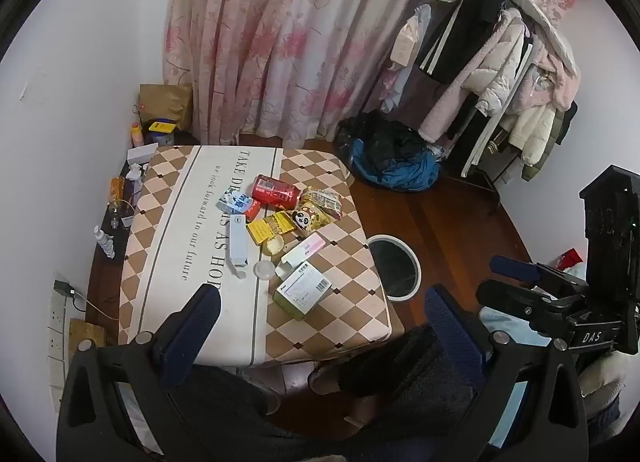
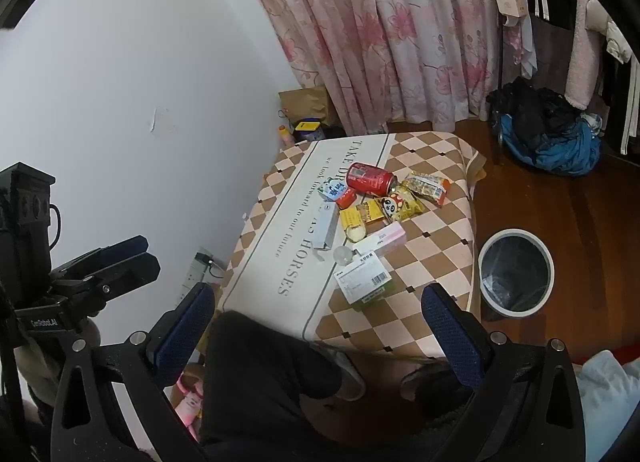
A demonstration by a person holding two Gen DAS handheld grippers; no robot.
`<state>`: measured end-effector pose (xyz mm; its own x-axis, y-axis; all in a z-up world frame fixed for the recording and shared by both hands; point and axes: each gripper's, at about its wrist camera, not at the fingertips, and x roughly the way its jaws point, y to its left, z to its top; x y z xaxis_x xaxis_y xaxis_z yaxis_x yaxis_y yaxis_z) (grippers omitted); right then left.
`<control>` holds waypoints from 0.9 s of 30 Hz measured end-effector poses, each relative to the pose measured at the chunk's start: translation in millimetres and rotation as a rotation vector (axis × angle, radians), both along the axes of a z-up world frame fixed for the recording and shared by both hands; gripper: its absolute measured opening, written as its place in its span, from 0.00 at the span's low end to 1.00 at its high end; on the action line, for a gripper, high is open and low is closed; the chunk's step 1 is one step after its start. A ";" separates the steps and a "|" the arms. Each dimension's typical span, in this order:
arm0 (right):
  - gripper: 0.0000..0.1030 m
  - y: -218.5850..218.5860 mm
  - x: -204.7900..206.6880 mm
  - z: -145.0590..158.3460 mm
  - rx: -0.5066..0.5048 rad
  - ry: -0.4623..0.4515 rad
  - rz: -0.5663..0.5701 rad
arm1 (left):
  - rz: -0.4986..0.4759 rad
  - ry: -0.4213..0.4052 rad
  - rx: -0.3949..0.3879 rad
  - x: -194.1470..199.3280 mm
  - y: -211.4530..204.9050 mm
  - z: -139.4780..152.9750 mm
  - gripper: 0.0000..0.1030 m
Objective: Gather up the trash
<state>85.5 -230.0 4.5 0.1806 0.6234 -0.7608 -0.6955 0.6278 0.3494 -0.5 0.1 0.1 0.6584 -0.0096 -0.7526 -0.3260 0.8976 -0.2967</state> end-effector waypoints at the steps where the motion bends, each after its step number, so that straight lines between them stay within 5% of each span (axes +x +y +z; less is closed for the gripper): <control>1: 1.00 0.0 -0.1 0.3 0.002 -0.001 0.001 | 0.000 0.001 -0.002 -0.4 0.0 0.1 1.00; 27: 1.00 6.4 -5.6 8.0 -0.007 -0.012 0.008 | 0.000 0.006 -0.019 -1.8 -1.7 4.8 1.00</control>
